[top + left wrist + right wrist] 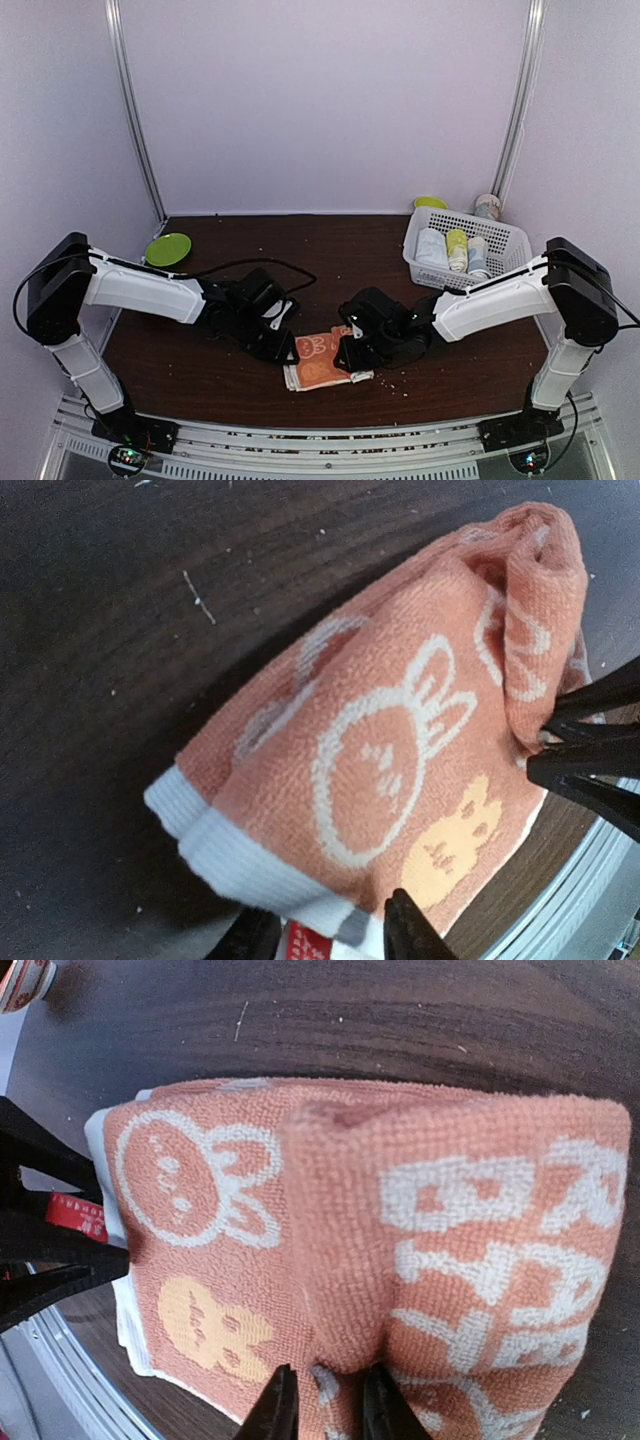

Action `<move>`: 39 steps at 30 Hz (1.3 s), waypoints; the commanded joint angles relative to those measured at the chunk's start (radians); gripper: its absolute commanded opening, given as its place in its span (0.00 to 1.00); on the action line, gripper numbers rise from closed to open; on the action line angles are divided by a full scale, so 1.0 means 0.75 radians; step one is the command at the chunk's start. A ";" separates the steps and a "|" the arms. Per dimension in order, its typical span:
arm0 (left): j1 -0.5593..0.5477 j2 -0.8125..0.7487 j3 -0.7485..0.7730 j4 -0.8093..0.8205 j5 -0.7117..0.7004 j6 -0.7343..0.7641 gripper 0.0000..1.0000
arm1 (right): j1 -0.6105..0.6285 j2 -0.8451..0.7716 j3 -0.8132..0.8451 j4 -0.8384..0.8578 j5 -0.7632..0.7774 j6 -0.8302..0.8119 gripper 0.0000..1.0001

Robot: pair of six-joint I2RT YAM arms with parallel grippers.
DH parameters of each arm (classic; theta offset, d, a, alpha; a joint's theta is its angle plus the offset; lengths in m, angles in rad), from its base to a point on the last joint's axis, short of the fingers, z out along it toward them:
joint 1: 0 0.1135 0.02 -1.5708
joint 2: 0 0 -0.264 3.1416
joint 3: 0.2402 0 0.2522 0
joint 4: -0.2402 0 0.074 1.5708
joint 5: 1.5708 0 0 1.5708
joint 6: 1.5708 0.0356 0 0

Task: Roll the towels
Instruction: Roll the towel at the center of the board.

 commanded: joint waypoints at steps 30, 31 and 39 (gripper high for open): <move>0.004 0.364 0.622 0.008 0.212 0.000 0.20 | 0.000 -0.024 -0.202 0.294 -0.001 0.029 0.33; 0.004 0.375 0.620 0.017 0.222 -0.004 0.19 | 0.000 -0.027 -0.203 0.292 -0.001 0.028 0.33; 0.021 0.439 0.587 0.072 0.240 -0.034 0.14 | 0.000 -0.067 -0.222 0.287 -0.011 0.028 0.34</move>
